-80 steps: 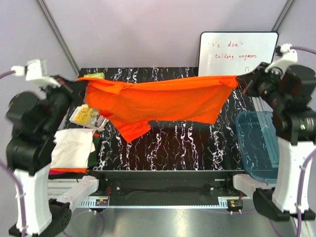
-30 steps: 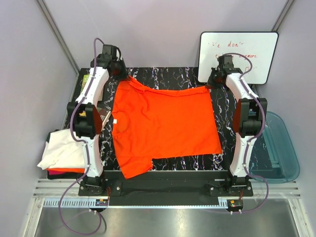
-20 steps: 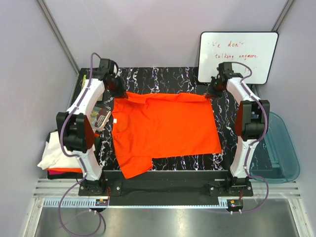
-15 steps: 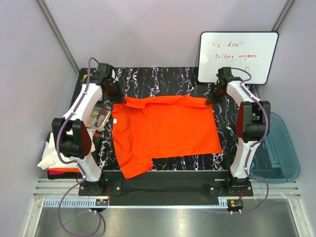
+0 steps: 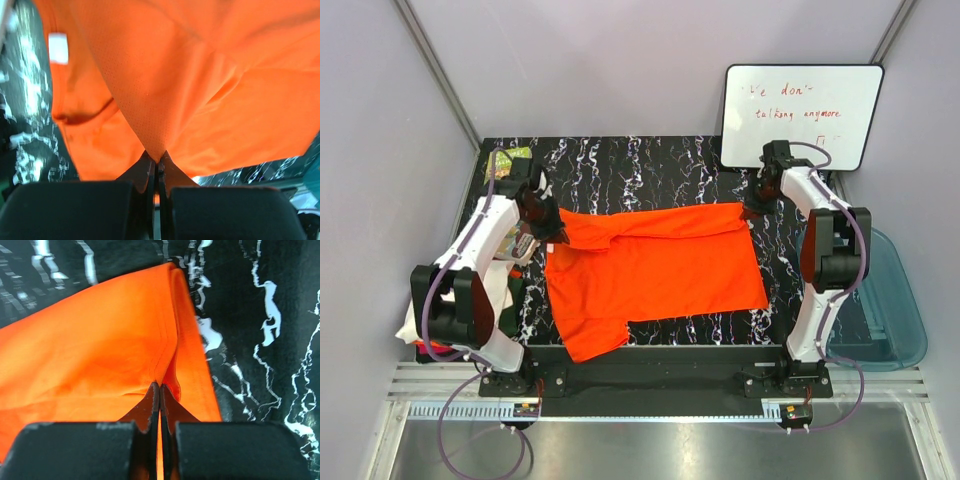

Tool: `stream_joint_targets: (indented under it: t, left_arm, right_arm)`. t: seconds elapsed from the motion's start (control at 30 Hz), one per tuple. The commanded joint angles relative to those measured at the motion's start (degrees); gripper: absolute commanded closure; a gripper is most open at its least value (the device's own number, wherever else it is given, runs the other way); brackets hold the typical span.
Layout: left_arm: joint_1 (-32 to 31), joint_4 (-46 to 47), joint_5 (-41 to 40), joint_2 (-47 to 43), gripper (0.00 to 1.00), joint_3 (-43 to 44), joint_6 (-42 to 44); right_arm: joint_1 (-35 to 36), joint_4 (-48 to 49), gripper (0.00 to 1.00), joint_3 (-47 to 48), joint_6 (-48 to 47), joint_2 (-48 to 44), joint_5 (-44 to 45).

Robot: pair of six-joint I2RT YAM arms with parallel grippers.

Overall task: Fold and stack the t-shirts
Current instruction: Fold the tshirt

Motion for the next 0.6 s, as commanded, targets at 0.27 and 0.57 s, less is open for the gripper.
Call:
stream_joint_targets:
  t: [0.27, 0.57]
  left_arm:
    - [0.1, -0.9, 0.3, -5.5, 1.00, -8.4, -1.9]
    - [-0.1, -2.2, 0.3, -5.3, 1.00, -10.6, -2.6]
  right_arm:
    - [-0.4, -4.3, 0.75, 5.2, -1.0, 10.7, 4.1]
    - [-0.4, -6.2, 0.00, 5.8, -1.2, 8.9, 7.5]
